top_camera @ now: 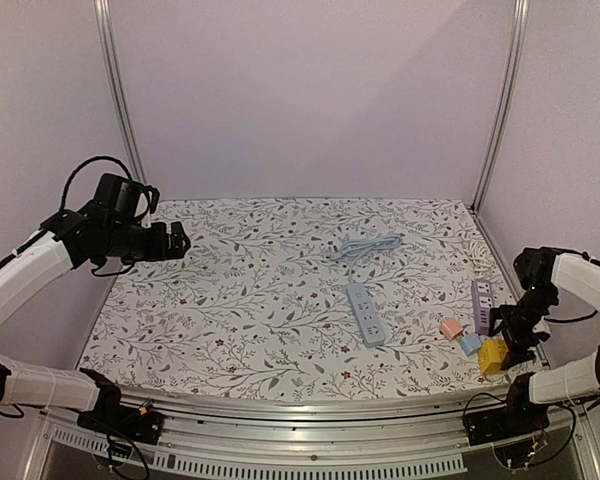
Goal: Insert the plug
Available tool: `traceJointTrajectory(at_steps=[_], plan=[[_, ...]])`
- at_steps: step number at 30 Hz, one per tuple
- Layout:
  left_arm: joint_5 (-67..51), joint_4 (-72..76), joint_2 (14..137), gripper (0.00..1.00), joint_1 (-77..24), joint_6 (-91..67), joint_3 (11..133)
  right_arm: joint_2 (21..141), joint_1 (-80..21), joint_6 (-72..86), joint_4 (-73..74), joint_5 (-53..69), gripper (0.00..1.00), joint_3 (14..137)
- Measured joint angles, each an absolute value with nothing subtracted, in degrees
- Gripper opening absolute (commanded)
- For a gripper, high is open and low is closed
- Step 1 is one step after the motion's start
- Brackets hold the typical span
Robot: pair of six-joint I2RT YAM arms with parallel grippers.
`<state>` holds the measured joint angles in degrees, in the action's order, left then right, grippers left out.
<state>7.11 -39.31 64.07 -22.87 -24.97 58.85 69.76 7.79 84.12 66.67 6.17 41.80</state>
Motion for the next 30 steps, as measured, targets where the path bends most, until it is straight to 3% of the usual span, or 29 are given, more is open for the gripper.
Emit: traceJointTrajectory(at_steps=[11, 30], plan=[[7.68, -40.77, 63.70, 1.00, -22.87, -25.08, 58.87, 70.61, 8.91, 83.18, 61.12, 6.76, 0.43, 39.59], [7.97, -41.21, 63.77, 0.99, -22.87, -25.08, 58.87, 68.25, 9.06, 81.28, 64.45, 5.02, 0.00, 45.82]])
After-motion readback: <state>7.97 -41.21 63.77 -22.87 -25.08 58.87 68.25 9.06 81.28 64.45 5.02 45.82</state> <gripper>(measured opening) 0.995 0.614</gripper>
